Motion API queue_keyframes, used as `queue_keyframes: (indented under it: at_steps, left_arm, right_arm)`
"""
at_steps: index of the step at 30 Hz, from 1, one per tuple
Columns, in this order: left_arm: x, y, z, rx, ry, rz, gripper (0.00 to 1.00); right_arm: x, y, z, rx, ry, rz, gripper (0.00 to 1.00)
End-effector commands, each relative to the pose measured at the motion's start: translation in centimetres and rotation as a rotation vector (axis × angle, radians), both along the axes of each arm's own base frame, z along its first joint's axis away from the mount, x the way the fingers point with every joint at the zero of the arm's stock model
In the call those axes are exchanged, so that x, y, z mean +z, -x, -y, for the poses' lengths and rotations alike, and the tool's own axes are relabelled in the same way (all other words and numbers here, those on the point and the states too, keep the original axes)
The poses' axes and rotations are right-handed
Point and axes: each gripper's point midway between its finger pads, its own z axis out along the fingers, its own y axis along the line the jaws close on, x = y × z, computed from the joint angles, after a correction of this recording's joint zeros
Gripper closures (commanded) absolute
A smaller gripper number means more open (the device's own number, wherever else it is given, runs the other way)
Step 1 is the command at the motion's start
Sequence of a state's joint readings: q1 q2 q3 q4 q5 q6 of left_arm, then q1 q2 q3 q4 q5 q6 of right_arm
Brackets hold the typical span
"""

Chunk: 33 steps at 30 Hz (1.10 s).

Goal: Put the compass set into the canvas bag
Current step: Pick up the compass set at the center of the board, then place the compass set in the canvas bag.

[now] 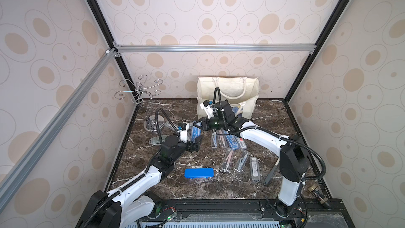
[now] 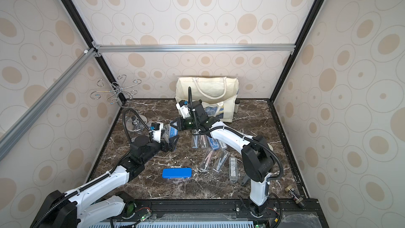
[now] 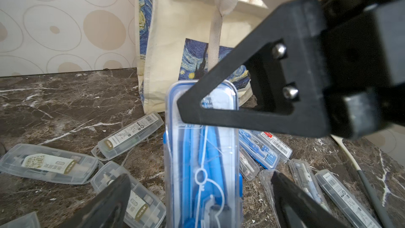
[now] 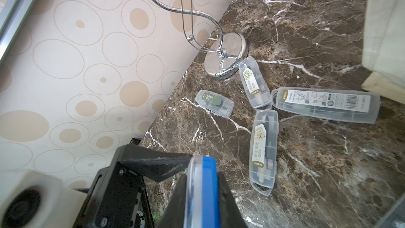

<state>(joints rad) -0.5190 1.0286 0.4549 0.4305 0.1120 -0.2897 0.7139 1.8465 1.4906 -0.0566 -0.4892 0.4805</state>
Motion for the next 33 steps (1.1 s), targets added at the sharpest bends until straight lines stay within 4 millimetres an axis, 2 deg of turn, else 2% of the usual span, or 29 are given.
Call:
queue_keyframes:
  at_steps: [1,6,12,17,19,22,24,27,28,29,30,33]
  left_arm:
    - [1.6,0.4,-0.2,-0.002,-0.003,0.064,0.0]
    - [2.1,1.1,-1.0,0.014,0.003,0.087,0.0]
    - [2.1,1.6,-1.8,0.04,0.013,0.096,0.0]
    - [1.4,1.4,-1.7,0.044,0.012,0.071,0.0]
    - [0.9,1.2,-1.6,0.048,0.01,0.054,0.0]
    - [-0.3,0.6,-1.7,0.072,0.0,0.009,0.0]
    - [-1.3,0.0,-2.0,0.109,-0.016,-0.032,0.0]
    - [-2.7,-0.6,-1.6,0.114,-0.029,-0.099,0.0]
    - [-3.0,-0.7,-1.3,0.103,-0.025,-0.111,0.0]
    - [-3.3,-0.7,-1.1,0.096,-0.019,-0.121,0.0]
    - [-3.6,-0.8,-0.9,0.091,-0.012,-0.131,0.0]
    - [-4.2,-1.0,-0.5,0.087,0.006,-0.15,0.0]
  right_arm:
    - [3.5,-0.6,0.4,-0.012,-0.002,0.09,0.86]
    - [7.5,-1.8,1.5,-0.024,-0.013,0.169,0.86]
    - [14.2,-3.9,4.3,-0.083,-0.04,0.317,0.86]
    - [19.9,-6.5,8.7,-0.203,-0.079,0.433,0.87]
    - [22.0,-7.7,11.2,-0.268,-0.105,0.468,0.87]
    - [24.0,-9.7,15.2,-0.379,-0.126,0.502,0.87]
    - [24.6,-11.0,17.7,-0.442,-0.12,0.52,0.87]
    - [24.1,-13.3,21.3,-0.536,-0.065,0.542,0.88]
    - [23.7,-13.9,21.8,-0.556,-0.042,0.547,0.88]
    - [23.4,-14.9,23.5,-0.594,-0.018,0.554,0.88]
    - [22.7,-15.8,24.2,-0.615,0.008,0.558,0.88]
    - [20.1,-18.1,25.7,-0.66,0.103,0.566,0.88]
